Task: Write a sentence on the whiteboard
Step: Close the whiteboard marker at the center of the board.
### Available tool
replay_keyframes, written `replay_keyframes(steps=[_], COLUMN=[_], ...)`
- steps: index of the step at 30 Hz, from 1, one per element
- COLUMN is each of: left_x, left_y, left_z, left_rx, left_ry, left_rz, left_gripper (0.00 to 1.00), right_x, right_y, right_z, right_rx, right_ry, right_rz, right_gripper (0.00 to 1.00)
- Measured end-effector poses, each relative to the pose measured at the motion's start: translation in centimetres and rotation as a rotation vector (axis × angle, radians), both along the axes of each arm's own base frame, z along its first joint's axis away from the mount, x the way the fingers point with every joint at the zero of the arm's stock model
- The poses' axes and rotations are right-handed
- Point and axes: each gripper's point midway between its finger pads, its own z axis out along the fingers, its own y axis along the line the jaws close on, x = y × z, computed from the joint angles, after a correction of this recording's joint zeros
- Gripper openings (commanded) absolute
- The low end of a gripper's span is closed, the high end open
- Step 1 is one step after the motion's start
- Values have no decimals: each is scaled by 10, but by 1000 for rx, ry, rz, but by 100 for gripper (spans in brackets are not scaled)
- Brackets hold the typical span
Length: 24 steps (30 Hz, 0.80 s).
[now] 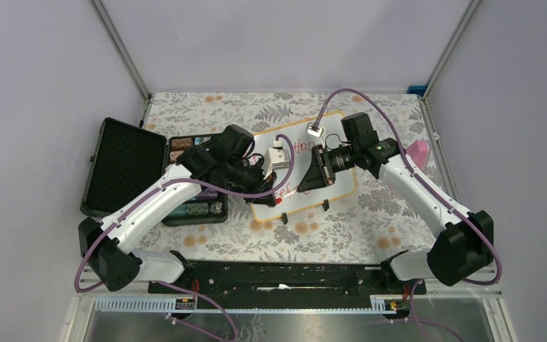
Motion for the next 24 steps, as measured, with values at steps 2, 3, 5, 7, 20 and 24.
replay_keyframes(steps=[2, 3, 5, 7, 20, 24], left_x=[0, 1, 1, 2, 15, 16], left_y=[1, 1, 2, 2, -6, -7], left_z=[0, 1, 1, 1, 12, 13], left_rx=[4, 6, 14, 16, -46, -56], left_ry=[0, -2, -4, -5, -16, -18], left_rz=[4, 6, 12, 15, 54, 53], left_gripper=[0, 0, 0, 0, 0, 0], right_x=[0, 0, 0, 1, 2, 3], right_y=[1, 1, 2, 2, 8, 9], right_z=[0, 0, 1, 1, 2, 3], right_rx=[1, 2, 4, 4, 12, 16], right_ry=[-1, -3, -6, -9, -47, -50], right_rz=[1, 2, 3, 2, 9, 9], right_gripper=[0, 0, 0, 0, 0, 0])
